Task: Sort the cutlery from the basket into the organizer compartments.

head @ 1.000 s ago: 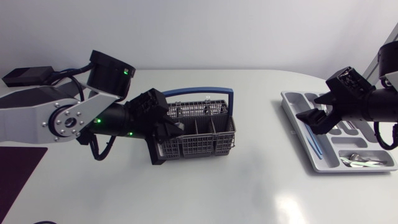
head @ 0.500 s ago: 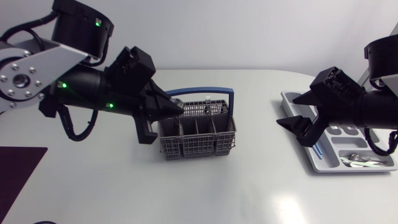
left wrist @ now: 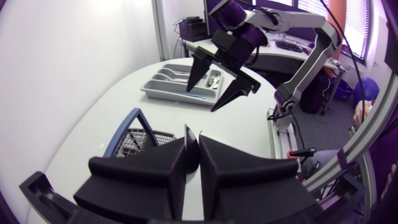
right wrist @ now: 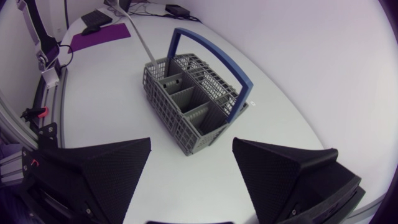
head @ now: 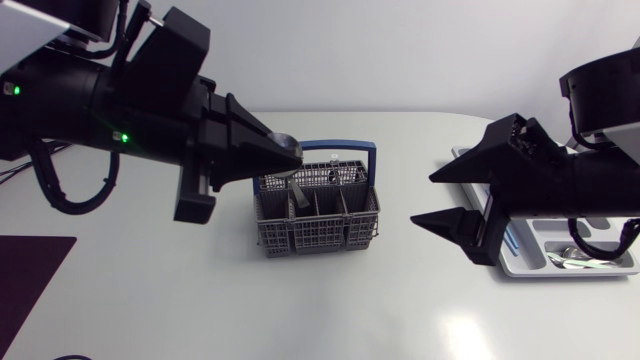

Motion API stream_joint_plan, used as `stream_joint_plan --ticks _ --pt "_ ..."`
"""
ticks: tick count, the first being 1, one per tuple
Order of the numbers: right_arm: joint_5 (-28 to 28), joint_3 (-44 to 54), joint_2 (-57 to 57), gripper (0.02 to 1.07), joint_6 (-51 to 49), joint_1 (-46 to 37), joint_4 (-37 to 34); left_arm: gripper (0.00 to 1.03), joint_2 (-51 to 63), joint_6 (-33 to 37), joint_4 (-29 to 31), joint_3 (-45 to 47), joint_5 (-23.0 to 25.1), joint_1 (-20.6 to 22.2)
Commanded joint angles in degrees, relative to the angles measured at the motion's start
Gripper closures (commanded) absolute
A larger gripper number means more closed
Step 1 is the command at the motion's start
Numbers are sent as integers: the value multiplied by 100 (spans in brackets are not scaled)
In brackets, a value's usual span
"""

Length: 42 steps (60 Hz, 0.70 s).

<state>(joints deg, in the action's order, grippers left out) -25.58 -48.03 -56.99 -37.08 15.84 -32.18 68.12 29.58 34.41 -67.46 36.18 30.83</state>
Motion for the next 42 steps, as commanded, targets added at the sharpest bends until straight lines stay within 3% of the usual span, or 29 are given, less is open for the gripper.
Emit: stream_joint_plan --ticks 1,11,30,37,42 --pt "-245 -215 -31 12 -10 95 -192 101 -88 118 153 -136 345 20" --pt "-878 -251 -260 12 -256 289 -482 101 -35 707 329 58 811 116" --pt "-2223 -418 -919 12 -1170 332 -1299 101 246 1410 443 225 1172 1030" --pt "-2618 -602 -1165 12 -1636 324 -1765 101 483 1612 733 84 1479 1145" --pt "-2908 -752 -1314 12 -1996 306 -2134 101 685 2025 1252 -109 1760 1153"
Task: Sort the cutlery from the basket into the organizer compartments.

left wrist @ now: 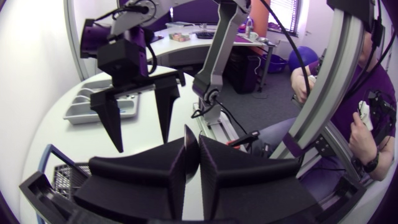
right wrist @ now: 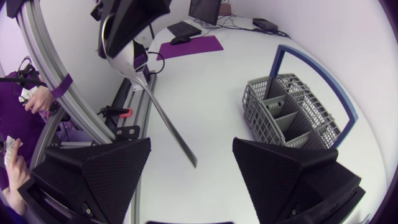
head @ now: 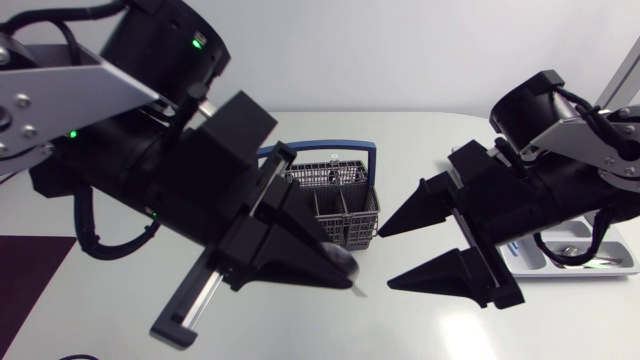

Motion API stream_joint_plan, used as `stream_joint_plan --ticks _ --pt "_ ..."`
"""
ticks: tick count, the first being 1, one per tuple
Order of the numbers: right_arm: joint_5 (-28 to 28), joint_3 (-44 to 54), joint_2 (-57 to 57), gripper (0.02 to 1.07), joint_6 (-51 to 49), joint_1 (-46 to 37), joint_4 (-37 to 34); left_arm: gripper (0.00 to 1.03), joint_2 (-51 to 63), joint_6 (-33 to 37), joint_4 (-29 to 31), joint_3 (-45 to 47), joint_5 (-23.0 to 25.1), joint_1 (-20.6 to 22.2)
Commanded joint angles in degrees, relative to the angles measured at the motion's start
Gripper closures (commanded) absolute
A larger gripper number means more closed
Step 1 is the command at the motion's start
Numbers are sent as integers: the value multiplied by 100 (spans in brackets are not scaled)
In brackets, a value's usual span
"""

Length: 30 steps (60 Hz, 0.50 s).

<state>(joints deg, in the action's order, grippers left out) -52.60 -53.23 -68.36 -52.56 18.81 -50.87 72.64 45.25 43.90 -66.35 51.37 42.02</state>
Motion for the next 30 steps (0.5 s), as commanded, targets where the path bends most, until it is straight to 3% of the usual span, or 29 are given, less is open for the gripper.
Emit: stream_joint_plan --ticks 1,15,30 --pt "-277 -267 -213 12 -545 0 -371 101 286 528 391 -256 285 34" --pt "-963 -926 -978 13 -2277 202 -2296 101 584 836 620 -511 619 113" --pt "-1147 -1058 -1435 13 -2611 677 -2621 101 637 880 611 -616 857 140"
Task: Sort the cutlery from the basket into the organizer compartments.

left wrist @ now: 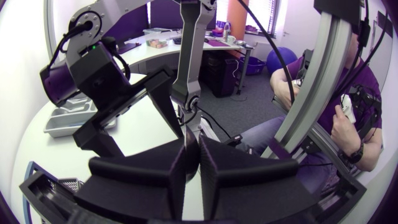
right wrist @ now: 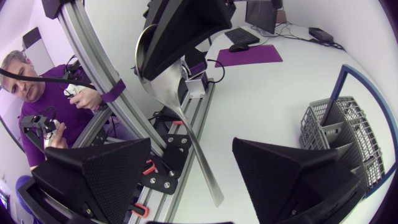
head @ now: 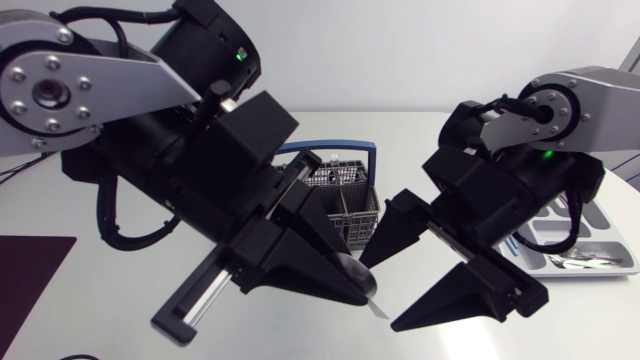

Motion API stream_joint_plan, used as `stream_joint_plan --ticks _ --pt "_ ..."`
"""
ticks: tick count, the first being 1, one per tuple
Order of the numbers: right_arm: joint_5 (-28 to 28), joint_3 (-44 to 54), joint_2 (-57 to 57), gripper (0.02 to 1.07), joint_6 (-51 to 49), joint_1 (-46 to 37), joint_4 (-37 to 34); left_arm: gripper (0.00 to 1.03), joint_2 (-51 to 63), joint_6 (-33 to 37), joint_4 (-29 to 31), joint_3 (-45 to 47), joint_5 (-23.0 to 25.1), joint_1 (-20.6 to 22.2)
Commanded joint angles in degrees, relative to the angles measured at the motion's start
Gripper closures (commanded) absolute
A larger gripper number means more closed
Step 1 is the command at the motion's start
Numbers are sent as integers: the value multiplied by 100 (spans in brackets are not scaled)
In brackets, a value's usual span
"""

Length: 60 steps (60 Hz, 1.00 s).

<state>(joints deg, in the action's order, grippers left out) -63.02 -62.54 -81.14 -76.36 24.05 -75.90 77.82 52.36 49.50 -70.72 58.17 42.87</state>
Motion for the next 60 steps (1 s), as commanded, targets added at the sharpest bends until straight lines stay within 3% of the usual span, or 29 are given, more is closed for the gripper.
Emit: stream_joint_plan --ticks 1,12,22,37,55,60 --pt "-114 -135 -182 13 -230 187 -118 101 128 169 51 -179 186 55" --pt "-254 -302 -464 24 -310 513 -294 101 154 205 34 -170 274 72" --pt "-325 -452 -648 51 -600 548 -672 101 154 213 87 -170 361 72" --pt "-448 -715 -1193 78 -2683 398 -2605 101 207 679 728 -329 599 72" --pt "-474 -742 -1184 81 -2674 460 -2676 101 242 750 772 -381 608 107" --pt "-474 -742 -1176 90 -2674 495 -2685 101 260 750 763 -381 608 107"
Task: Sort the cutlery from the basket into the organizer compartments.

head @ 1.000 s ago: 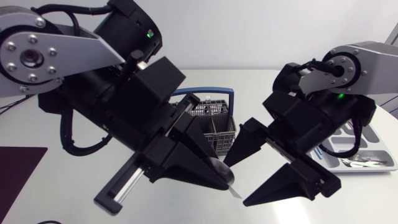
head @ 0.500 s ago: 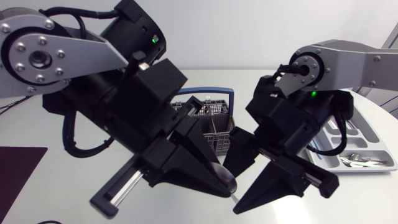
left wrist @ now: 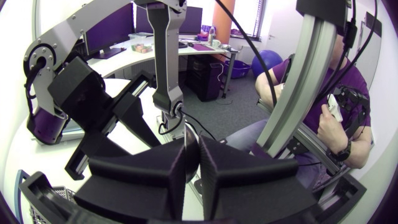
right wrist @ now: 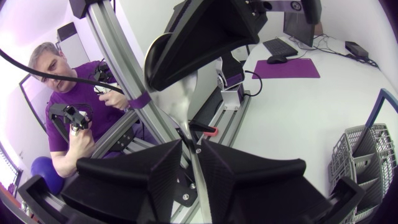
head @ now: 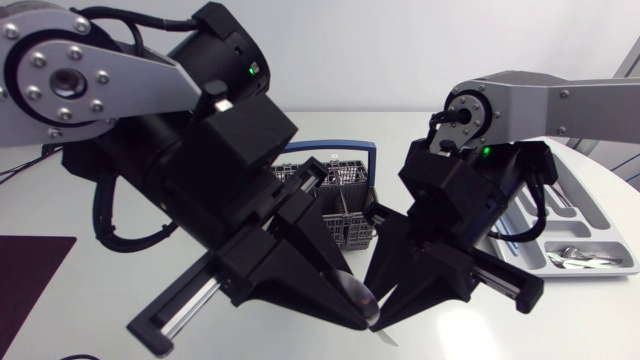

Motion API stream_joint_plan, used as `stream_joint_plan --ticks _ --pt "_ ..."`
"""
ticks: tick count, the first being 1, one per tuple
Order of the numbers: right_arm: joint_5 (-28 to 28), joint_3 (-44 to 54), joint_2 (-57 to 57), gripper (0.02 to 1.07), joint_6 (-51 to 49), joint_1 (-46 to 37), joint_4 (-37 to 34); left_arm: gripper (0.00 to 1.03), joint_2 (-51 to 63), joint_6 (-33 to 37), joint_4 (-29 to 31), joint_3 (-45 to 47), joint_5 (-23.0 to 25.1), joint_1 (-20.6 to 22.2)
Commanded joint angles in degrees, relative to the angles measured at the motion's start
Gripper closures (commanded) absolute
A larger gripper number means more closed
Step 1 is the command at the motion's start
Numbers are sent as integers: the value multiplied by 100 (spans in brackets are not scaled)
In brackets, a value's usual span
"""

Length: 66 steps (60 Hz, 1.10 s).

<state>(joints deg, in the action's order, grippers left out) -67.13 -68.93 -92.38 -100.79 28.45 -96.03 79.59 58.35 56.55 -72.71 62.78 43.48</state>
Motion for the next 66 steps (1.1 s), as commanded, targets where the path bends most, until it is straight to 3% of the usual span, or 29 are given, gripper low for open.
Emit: stream_joint_plan --ticks 1,8,36,61,66 --pt "-63 -95 -43 92 -230 56 -672 101 83 151 57 -182 146 55" --pt "-63 -68 -26 101 -230 82 -672 101 92 151 57 -182 146 55" --pt "-98 -42 18 101 -107 179 -672 100 179 98 5 -218 155 -147" --pt "-133 -42 18 101 -54 179 -645 66 153 10 5 -244 155 -226" --pt "-133 -24 18 101 -54 179 -645 64 153 1 5 -226 155 -226"
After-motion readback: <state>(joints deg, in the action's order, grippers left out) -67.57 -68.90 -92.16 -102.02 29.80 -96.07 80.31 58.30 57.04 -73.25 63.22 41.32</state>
